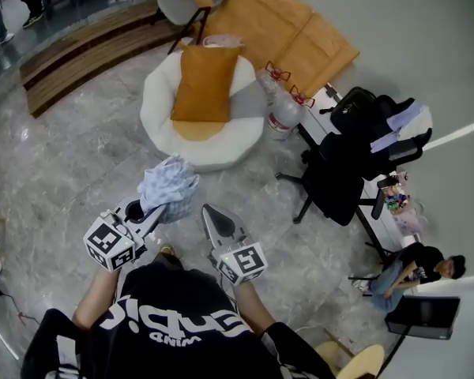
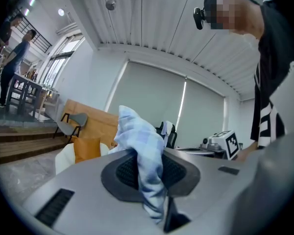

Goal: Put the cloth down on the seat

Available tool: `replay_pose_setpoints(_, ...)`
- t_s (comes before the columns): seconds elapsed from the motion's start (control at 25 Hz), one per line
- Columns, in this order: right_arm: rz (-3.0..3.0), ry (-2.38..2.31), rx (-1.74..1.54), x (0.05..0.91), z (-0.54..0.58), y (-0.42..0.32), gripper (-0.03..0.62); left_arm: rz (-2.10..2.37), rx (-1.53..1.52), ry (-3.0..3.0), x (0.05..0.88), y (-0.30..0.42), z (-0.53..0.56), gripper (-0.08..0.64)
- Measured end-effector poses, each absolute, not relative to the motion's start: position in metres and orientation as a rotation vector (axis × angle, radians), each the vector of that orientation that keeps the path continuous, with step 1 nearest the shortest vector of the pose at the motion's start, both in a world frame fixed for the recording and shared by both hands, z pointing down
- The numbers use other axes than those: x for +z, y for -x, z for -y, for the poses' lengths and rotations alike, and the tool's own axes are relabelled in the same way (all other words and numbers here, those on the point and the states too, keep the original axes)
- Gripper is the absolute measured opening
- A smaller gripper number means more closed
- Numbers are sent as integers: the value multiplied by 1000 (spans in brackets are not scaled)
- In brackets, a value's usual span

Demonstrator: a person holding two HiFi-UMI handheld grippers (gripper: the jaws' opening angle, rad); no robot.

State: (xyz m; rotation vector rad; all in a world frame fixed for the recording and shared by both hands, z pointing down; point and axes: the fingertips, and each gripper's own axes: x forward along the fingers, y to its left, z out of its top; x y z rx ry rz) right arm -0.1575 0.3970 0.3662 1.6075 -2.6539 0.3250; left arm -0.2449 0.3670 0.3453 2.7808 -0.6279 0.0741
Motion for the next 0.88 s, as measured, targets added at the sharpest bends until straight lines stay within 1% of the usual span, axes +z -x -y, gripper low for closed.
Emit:
replay_pose_setpoints(0.2, 2625, -1654, 305, 364, -379, 158, 20, 589, 72, -2785, 347, 242, -346, 71)
replay_pose_setpoints(0.4, 2593, -1731, 333, 350, -366, 129, 19, 559, 93, -2789, 331, 218, -330, 71)
replay_pose_setpoints(0.88, 2592, -1756, 356, 376, -338, 108, 20, 531, 114, -2796, 355, 193, -306, 71)
